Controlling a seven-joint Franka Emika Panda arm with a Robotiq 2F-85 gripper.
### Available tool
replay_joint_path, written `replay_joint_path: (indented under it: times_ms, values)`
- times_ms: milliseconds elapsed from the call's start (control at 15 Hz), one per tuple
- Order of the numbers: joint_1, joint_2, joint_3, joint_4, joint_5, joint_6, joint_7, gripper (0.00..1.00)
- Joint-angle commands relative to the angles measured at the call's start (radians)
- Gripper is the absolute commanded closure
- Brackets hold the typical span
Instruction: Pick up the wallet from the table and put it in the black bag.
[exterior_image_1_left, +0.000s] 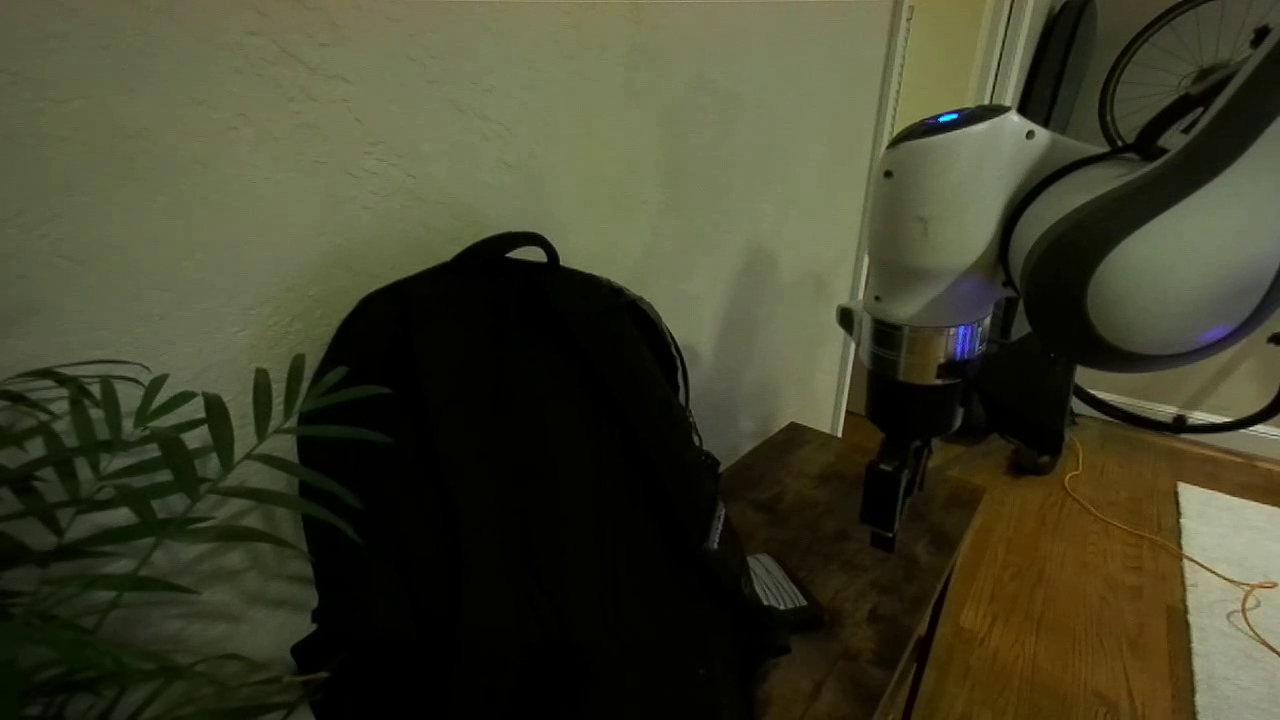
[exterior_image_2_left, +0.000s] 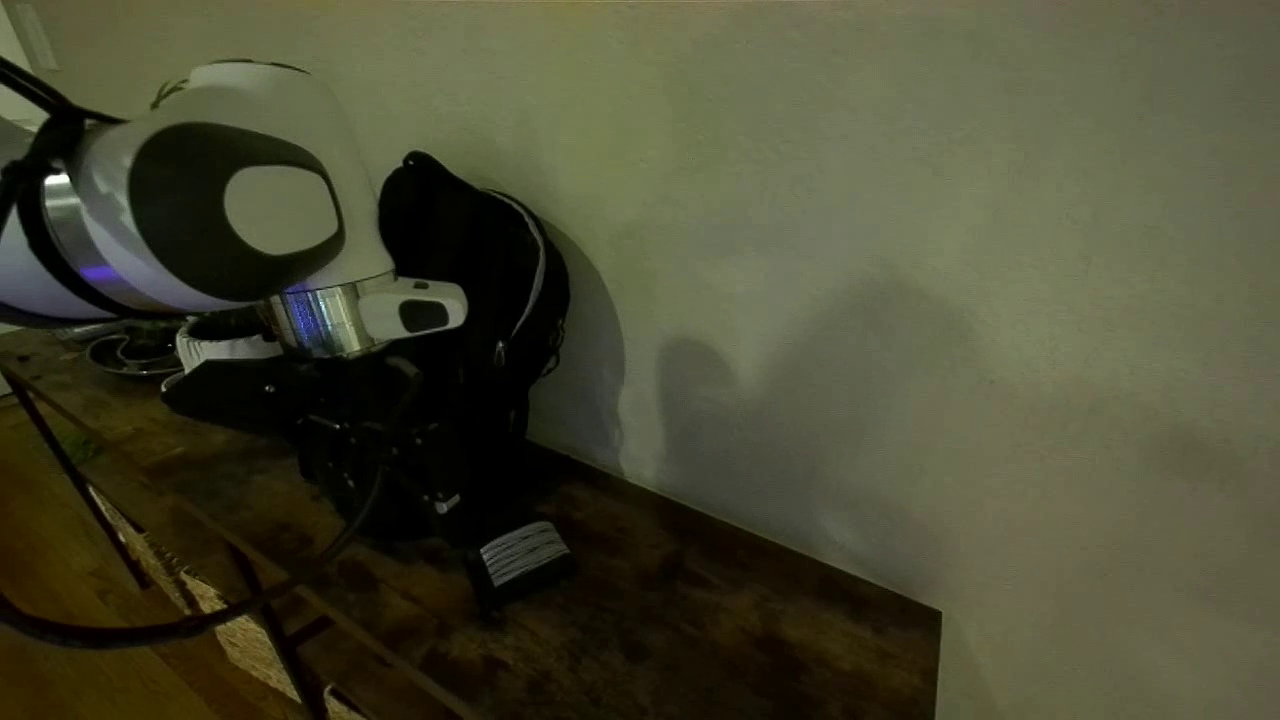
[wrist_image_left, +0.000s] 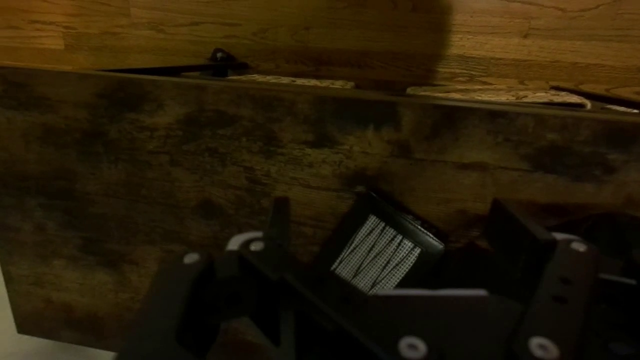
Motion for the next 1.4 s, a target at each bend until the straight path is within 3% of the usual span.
replay_joint_path:
  times_ms: [0,467,1000,1333]
  values:
    - [0.029,-0.001,-0.027,0.0,0.016,0.001,-0.012,0.0]
    - [0.112,0.126,-0.098,0.094,-0.001,0.063,0.192,0.0]
    - [0.305,0.325,-0.286,0.255,-0.015,0.11,0.5,0.0]
    - [0.31,0.432,-0.31,0.329,0.034,0.132,0.562,0.0]
